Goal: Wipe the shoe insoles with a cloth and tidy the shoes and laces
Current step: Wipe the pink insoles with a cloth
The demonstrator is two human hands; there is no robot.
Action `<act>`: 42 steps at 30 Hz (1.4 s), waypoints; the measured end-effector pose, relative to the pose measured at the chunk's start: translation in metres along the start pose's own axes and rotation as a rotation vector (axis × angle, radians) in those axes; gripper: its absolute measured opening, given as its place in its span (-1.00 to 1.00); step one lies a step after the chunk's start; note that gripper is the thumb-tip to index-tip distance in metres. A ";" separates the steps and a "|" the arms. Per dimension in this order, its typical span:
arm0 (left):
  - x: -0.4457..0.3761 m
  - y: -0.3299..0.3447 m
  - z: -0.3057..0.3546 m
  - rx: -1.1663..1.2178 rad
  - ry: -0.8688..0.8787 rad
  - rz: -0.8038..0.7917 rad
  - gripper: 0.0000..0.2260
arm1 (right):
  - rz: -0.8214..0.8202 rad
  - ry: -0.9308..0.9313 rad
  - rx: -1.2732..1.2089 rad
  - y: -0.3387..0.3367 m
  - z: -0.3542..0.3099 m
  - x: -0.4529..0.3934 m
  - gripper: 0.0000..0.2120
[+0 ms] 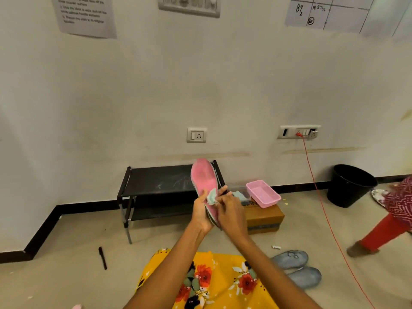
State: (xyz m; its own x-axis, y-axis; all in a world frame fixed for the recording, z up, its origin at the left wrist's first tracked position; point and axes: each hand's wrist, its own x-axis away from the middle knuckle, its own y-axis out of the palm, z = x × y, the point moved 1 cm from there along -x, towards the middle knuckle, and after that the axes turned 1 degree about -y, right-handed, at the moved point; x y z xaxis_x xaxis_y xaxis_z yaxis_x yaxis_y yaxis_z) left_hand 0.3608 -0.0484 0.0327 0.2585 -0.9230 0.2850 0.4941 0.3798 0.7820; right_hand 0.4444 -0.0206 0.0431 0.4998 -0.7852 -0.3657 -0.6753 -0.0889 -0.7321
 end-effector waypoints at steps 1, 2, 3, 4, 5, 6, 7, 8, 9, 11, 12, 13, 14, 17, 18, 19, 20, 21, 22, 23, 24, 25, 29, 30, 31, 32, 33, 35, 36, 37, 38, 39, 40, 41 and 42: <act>-0.001 -0.003 0.003 0.024 0.014 -0.008 -0.47 | -0.007 -0.032 -0.020 0.004 -0.003 0.013 -0.85; -0.002 -0.008 0.004 0.036 0.039 -0.015 -0.54 | -0.031 -0.065 -0.065 0.006 -0.005 0.027 -0.87; -0.004 -0.013 0.005 0.030 0.064 -0.023 -0.58 | -0.080 -0.095 -0.108 0.005 -0.006 0.037 -0.89; -0.003 -0.017 0.006 0.023 0.058 -0.032 -0.57 | -0.117 -0.126 -0.124 0.003 -0.006 0.040 -0.90; 0.001 -0.019 0.005 0.010 0.047 -0.032 -0.58 | -0.121 -0.125 -0.131 -0.001 -0.005 0.036 -0.90; 0.002 -0.019 0.005 -0.006 0.033 -0.021 -0.59 | -0.075 -0.086 -0.149 -0.004 -0.004 0.026 -0.92; 0.003 -0.018 0.003 -0.034 0.021 0.008 -0.60 | -0.005 -0.011 -0.180 -0.008 -0.002 0.012 -0.92; 0.005 -0.013 0.003 -0.066 0.016 0.053 -0.63 | 0.061 0.070 -0.216 -0.013 -0.002 -0.001 -0.91; 0.010 -0.006 0.001 -0.103 0.021 0.102 -0.68 | 0.085 0.146 -0.235 -0.016 -0.004 -0.012 -0.91; 0.014 0.009 -0.004 -0.132 0.025 0.084 -0.71 | 0.060 0.191 -0.221 -0.012 -0.007 -0.023 -0.90; 0.014 0.014 -0.006 -0.117 0.022 0.051 -0.69 | 0.040 0.186 -0.232 -0.010 -0.008 -0.023 -0.91; 0.015 0.018 -0.005 -0.093 0.035 0.030 -0.67 | 0.027 0.165 -0.253 -0.006 -0.009 -0.020 -0.93; 0.017 0.021 0.000 -0.073 0.054 0.014 -0.64 | 0.017 0.132 -0.266 -0.004 -0.009 -0.016 -0.93; 0.010 0.011 0.012 0.010 0.078 -0.020 -0.52 | -0.043 0.045 -0.256 0.001 -0.001 -0.008 -0.91; 0.009 0.008 0.015 0.020 0.063 -0.023 -0.51 | -0.069 0.030 -0.234 0.000 0.000 -0.006 -0.89; 0.007 0.005 0.015 0.018 0.055 -0.022 -0.51 | -0.081 0.009 -0.212 0.000 0.001 -0.005 -0.88; 0.006 0.002 0.015 0.020 0.054 -0.020 -0.50 | -0.091 -0.016 -0.184 -0.001 0.002 -0.003 -0.86; 0.006 0.000 0.014 0.023 0.054 -0.021 -0.51 | -0.099 -0.046 -0.146 -0.001 0.002 -0.001 -0.84; 0.007 -0.002 0.014 0.034 0.051 -0.011 -0.53 | -0.118 -0.082 -0.097 -0.003 0.000 0.004 -0.83; 0.005 -0.006 0.013 0.056 0.046 0.001 -0.54 | -0.157 -0.127 -0.064 -0.004 -0.002 0.010 -0.84; 0.004 -0.009 0.013 0.085 0.042 0.012 -0.54 | -0.218 -0.178 -0.060 -0.007 -0.006 0.018 -0.84; 0.005 -0.011 0.013 0.092 0.034 0.009 -0.51 | -0.283 -0.227 -0.073 -0.009 -0.008 0.024 -0.85; 0.007 -0.016 0.009 -0.027 0.020 0.006 -0.62 | -0.180 -0.207 -0.207 -0.025 -0.017 0.002 -0.90; 0.007 -0.016 0.007 -0.082 0.049 0.023 -0.67 | -0.088 -0.158 -0.243 -0.030 -0.017 -0.009 -0.88; 0.006 -0.014 0.005 -0.121 0.068 0.025 -0.69 | -0.032 -0.113 -0.268 -0.032 -0.015 -0.019 -0.84; 0.007 -0.010 0.006 -0.126 0.079 0.024 -0.68 | -0.022 -0.118 -0.223 -0.031 -0.015 -0.025 -0.78; 0.008 -0.005 0.007 -0.121 0.081 0.018 -0.66 | -0.055 -0.131 -0.153 -0.027 -0.015 -0.027 -0.75; 0.007 -0.001 0.013 -0.087 0.045 -0.005 -0.53 | -0.143 -0.159 -0.015 -0.014 -0.017 -0.019 -0.74; 0.007 -0.002 0.015 -0.050 0.008 -0.040 -0.44 | -0.187 -0.174 0.010 -0.008 -0.018 -0.010 -0.72; 0.006 -0.005 0.016 -0.001 -0.024 -0.061 -0.37 | -0.214 -0.203 0.008 -0.003 -0.020 -0.001 -0.70; 0.005 -0.010 0.017 0.048 -0.045 -0.070 -0.34 | -0.230 -0.242 -0.020 -0.003 -0.023 0.010 -0.70; 0.003 -0.015 0.017 0.077 -0.048 -0.062 -0.34 | -0.235 -0.278 -0.057 -0.003 -0.023 0.018 -0.73; 0.003 -0.018 0.016 0.084 -0.053 -0.061 -0.35 | -0.227 -0.309 -0.091 -0.007 -0.023 0.022 -0.77; 0.002 -0.022 0.015 0.055 -0.060 -0.058 -0.37 | -0.204 -0.305 -0.123 -0.012 -0.023 0.020 -0.80; 0.002 -0.023 0.015 0.009 -0.059 -0.053 -0.40 | -0.160 -0.272 -0.144 -0.016 -0.022 0.014 -0.82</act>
State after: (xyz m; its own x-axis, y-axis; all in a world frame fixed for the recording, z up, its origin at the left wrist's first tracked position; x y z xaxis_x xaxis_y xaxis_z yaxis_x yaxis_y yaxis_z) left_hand 0.3380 -0.0599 0.0236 0.1823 -0.9440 0.2750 0.4984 0.3298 0.8018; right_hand 0.4500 -0.0440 0.0624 0.7185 -0.5643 -0.4065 -0.6366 -0.2982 -0.7112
